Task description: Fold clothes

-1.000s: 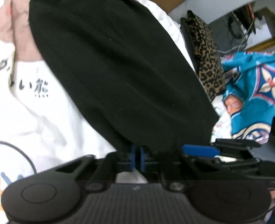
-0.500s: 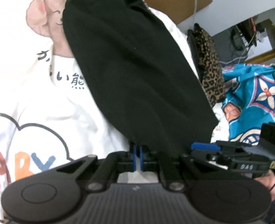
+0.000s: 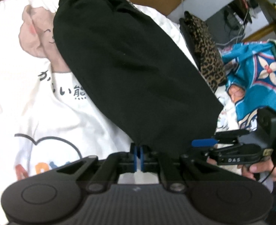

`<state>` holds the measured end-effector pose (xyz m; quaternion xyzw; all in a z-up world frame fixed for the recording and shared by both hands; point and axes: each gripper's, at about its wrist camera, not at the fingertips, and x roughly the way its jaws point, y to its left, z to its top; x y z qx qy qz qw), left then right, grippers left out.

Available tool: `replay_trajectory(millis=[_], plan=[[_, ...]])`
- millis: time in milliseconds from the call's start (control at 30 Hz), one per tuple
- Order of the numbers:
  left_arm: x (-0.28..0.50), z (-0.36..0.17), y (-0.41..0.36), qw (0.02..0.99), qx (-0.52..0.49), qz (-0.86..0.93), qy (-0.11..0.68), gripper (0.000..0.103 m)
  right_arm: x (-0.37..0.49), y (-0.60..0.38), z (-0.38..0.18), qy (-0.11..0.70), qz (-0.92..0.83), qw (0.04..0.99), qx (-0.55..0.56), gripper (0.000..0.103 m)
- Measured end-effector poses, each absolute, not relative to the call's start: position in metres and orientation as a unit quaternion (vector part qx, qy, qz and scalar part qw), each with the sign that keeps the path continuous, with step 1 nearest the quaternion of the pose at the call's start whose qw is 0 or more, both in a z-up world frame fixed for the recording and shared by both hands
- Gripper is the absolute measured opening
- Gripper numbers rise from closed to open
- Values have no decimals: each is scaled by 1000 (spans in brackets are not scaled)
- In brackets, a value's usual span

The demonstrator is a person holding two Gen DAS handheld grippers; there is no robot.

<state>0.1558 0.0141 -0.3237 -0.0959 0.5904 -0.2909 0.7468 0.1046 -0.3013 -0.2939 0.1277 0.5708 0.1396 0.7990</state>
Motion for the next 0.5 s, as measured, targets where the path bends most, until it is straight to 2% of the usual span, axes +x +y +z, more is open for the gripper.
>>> replay_trajectory(millis=[167,333,500], plan=[[153,-348,6,735,-83,-265,618,5,104,-319,-295,567,107,808,119,43],[146,-370,9,724,-102,-240,638,20,102,-355,-290,552,56,822,129,43],[146,-376,14,728,-127,-230,633,24,95,-407,-286,531,-13,833,155,43]])
